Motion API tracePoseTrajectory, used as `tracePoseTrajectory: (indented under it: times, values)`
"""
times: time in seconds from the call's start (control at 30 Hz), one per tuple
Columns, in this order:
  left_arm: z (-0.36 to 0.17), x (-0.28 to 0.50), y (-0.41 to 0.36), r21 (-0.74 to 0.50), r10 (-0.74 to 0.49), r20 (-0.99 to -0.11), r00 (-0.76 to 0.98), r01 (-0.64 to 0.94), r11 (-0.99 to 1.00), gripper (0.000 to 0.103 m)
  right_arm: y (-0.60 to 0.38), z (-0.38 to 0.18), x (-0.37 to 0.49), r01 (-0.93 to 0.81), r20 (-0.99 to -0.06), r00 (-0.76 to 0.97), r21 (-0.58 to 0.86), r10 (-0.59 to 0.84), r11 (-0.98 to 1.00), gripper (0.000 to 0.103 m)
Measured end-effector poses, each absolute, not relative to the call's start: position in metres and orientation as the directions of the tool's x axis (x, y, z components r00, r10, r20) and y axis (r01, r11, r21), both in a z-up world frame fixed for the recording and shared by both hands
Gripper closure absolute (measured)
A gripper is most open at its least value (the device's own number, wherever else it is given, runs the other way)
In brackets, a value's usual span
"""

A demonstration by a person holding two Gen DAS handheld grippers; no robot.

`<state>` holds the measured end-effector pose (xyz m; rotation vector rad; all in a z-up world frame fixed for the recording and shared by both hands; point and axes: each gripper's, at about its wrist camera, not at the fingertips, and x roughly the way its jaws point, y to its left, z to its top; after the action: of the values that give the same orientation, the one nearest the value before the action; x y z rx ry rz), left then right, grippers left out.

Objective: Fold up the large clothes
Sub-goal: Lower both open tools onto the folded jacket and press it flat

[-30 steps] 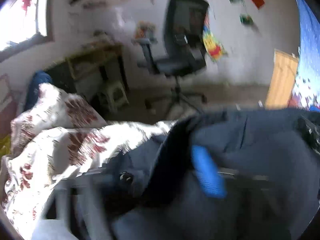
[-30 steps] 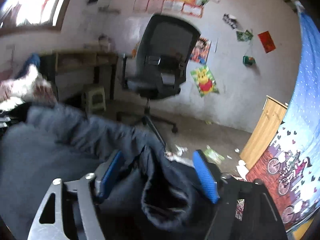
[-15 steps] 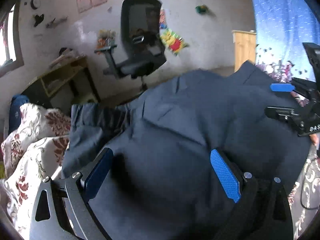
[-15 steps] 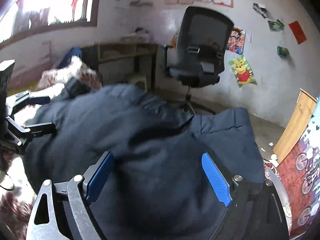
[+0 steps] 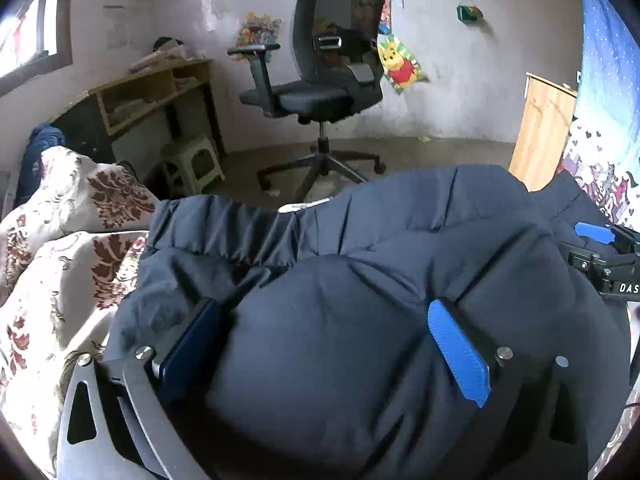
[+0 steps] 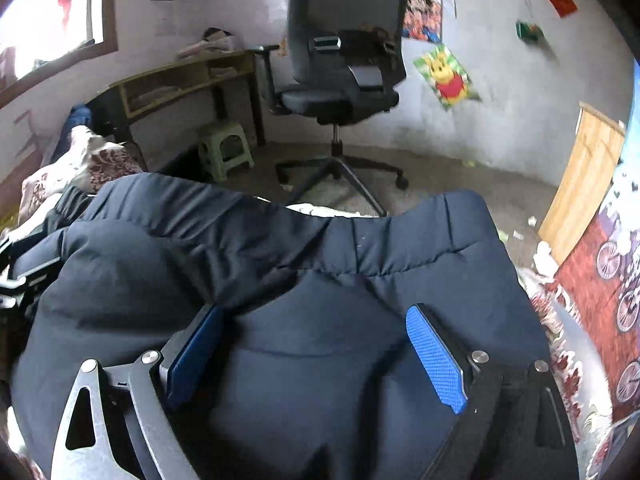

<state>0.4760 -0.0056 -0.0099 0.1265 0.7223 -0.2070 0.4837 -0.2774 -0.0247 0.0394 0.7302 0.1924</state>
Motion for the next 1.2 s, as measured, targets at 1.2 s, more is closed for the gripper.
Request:
tracePoseTrajectory:
  times: [1.2]
  values:
    - [-0.012,0.469,0.005,-0.044,-0.213,-0.624,0.751,0.239,0.970,0.001,-0.274,-0.040,0.490,-0.141,-0.643,0.747,0.095,0.169,0.985,0.000]
